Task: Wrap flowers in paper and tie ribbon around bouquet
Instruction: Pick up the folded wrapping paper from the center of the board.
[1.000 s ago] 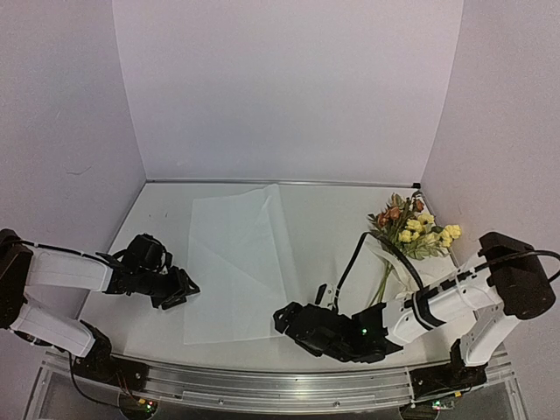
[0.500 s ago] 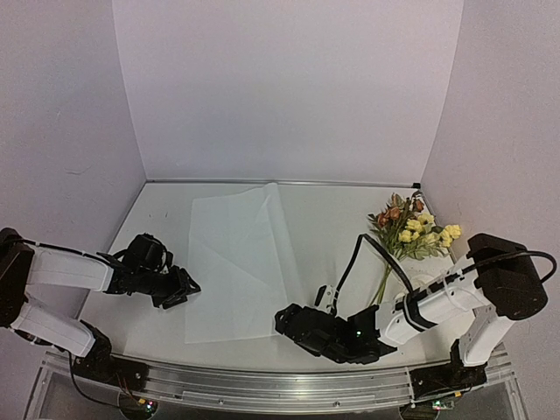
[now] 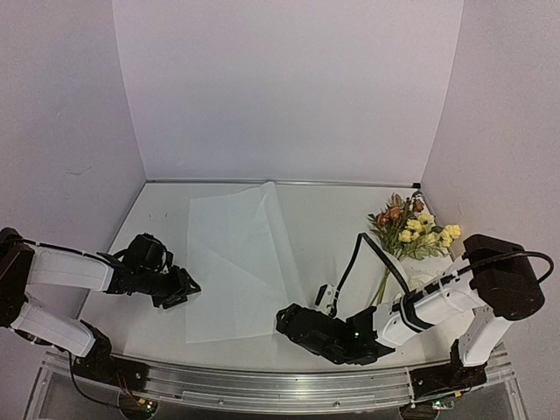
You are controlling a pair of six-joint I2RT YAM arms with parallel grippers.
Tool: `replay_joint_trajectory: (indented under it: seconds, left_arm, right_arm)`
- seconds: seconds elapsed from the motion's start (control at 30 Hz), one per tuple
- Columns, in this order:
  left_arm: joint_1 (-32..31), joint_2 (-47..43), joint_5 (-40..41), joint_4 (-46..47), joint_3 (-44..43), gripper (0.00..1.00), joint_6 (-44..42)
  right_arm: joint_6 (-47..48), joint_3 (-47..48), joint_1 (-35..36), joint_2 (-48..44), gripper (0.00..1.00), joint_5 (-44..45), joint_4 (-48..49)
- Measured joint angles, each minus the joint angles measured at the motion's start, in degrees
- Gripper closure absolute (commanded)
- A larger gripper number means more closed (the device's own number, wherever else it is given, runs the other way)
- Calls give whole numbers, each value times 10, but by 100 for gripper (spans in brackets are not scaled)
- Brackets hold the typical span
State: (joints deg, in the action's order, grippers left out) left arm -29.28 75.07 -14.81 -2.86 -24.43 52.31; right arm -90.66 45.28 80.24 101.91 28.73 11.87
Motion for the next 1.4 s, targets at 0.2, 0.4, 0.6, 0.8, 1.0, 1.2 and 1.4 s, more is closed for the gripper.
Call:
replay_joint_trajectory:
  seconds: [0.2, 0.4, 0.6, 0.8, 1.0, 1.2, 1.4]
  left_arm:
    - [0, 2, 0, -2, -3, 46, 0]
    - [0, 5, 0, -8, -7, 45, -3]
    - [0, 5, 0, -8, -7, 45, -5]
    - [0, 5, 0, -7, -7, 45, -5]
    - [0, 7, 0, -4, -7, 45, -4]
    - [0, 9, 0, 0, -7, 45, -4]
    - [0, 9, 0, 0, -7, 45, -4]
  right_arm:
    - [1, -3, -2, 0, 24, -2, 10]
    - [-11, -14, 0, -1, 23, -9, 6]
    - [-16, -21, 2, -2, 25, 1, 6]
    - [-9, -20, 1, -2, 30, 9, 10]
    - [-9, -20, -4, -1, 36, 11, 24]
    - [-9, -16, -12, 15, 37, 13, 39]
    - [-6, -4, -19, 39, 46, 18, 48]
